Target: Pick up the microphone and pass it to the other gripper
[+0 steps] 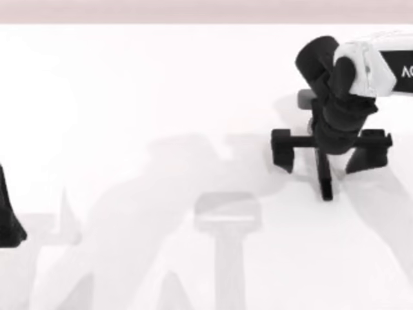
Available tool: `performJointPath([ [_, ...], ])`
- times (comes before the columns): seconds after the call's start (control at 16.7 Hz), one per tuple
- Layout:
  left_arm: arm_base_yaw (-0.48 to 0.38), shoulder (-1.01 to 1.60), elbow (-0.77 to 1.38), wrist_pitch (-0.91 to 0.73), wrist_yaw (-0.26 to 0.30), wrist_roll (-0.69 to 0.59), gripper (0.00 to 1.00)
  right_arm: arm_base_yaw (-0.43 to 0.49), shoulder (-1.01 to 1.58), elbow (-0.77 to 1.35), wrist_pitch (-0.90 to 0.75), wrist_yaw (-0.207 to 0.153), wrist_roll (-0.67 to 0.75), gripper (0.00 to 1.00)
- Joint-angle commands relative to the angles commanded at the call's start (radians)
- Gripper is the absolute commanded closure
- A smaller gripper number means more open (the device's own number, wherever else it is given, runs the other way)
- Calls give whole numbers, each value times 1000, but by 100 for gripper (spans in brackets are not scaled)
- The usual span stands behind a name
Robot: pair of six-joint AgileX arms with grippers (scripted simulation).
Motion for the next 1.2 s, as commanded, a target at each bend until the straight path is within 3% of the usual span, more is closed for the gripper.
performJointPath([
  [0.12, 0, 0, 0, 0, 0, 0, 0, 0, 0, 0, 0, 0, 0, 0],
  [0.9, 0, 0, 0, 0, 0, 0, 0, 0, 0, 0, 0, 0, 0, 98],
  [1.2, 0, 0, 0, 0, 0, 0, 0, 0, 0, 0, 0, 0, 0, 100],
])
